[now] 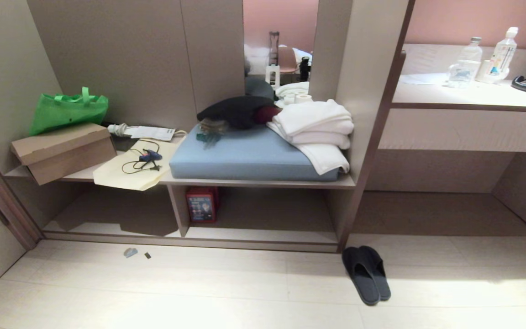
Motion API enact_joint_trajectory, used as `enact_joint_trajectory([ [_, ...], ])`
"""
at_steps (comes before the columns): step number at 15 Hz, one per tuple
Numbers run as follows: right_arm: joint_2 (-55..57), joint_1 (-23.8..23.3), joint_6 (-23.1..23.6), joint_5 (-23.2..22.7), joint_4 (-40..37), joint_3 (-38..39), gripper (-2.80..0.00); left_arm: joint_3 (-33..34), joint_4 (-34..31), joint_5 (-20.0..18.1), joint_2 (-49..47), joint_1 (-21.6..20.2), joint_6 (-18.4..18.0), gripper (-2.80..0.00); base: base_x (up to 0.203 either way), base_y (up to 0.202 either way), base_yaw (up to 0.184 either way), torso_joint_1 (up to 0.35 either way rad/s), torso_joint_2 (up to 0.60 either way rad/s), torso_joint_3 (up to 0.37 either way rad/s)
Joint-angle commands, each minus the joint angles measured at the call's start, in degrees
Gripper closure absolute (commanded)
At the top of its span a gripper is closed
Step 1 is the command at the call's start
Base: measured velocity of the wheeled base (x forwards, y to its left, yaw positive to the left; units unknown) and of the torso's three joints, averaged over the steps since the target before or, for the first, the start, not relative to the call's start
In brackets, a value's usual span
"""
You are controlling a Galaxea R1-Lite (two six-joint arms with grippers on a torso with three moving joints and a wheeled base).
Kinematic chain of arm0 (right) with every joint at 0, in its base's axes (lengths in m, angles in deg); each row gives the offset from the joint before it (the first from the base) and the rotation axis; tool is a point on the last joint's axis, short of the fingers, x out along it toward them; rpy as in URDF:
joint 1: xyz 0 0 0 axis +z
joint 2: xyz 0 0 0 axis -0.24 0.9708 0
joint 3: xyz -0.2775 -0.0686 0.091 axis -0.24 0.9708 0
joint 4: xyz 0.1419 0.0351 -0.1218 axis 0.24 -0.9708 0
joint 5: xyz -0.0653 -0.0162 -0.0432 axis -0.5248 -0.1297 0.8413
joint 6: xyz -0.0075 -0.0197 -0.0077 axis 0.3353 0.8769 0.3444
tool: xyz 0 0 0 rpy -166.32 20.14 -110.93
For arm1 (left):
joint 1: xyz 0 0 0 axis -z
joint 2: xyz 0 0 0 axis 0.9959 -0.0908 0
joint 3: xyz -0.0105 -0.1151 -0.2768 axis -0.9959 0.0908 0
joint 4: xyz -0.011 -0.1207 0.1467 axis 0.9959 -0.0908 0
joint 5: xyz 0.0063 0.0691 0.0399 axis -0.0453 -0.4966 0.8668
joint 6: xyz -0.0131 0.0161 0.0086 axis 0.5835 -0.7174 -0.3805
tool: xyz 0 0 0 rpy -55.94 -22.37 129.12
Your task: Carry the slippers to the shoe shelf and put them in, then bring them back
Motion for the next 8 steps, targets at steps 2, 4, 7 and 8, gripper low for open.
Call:
enact_joint_trajectory([
  [2,0.1,0.0,0.0,0.0,0.0,0.0,0.0,0.4,0.0,0.0,0.0,0.0,0.0,0.0,0.0,0.0,0.0,0.0,0.0,0.0],
  [4,0.1,0.0,-0.1,0.0,0.0,0.1,0.0,0.4,0.0,0.0,0.0,-0.1,0.0,0.0,0.0,0.0,0.0,0.0,0.0,0.0],
  [7,0.1,0.0,0.0,0.0,0.0,0.0,0.0,0.4,0.1,0.0,0.0,-0.1,0.0,0.0,0.0,0.0,0.0,0.0,0.0,0.0],
  [8,0.1,0.0,0.0,0.0,0.0,0.1,0.0,0.4,0.0,0.0,0.0,0.0,0.0,0.0,0.0,0.0,0.0,0.0,0.0,0.0],
])
